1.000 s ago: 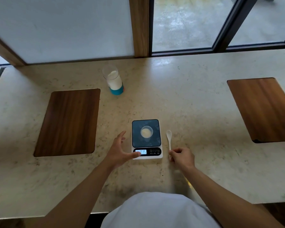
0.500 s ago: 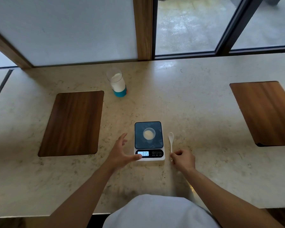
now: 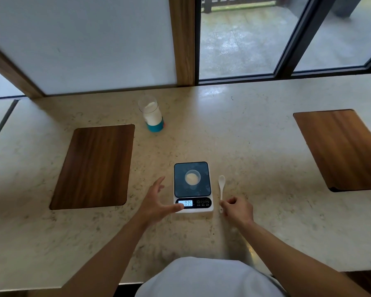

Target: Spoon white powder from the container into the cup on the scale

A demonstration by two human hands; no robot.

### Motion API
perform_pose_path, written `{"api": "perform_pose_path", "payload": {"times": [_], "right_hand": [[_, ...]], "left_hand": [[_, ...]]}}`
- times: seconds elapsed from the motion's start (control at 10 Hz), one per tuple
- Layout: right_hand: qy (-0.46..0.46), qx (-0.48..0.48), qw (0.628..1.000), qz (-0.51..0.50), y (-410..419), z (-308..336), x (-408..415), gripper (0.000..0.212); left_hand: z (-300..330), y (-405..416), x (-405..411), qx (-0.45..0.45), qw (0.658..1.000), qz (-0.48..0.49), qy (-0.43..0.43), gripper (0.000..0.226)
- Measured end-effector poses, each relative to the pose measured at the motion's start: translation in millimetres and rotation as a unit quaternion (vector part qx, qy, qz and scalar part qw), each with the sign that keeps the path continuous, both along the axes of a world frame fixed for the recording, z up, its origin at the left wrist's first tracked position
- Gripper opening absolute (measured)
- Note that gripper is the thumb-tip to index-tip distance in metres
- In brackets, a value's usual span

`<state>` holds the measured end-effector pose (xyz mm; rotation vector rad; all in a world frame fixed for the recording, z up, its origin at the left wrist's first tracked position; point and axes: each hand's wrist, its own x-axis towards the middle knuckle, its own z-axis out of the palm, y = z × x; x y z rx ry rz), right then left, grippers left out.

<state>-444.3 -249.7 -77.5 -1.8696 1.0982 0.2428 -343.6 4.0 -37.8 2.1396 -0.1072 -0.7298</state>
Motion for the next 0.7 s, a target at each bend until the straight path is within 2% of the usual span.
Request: {"api": "perform_pose_path", "payload": {"times": [0.3,0.6,0.7], "right_hand": [[-0.047,-0.017,0.998,0.03,-7.6,24.2,18.3,0.015],[-0.103,-0.089,0.984,0.113,-5.5,65.0,53.9,0.022],[-0.142,-0.111,0.974,0.139,-5.9,82.3,75.6,0.029]], "left_hand": [[13.3,-7.3,11.4,-0.003,1.0,-0.004,-0.028,0.121],[50.5,-11.4,37.1,0.0,0.998,-0.012,-0.065,0.116],[65.4,-14.8,55.1,0.01,0.995,-0.02,-0.096,0.107]]}}
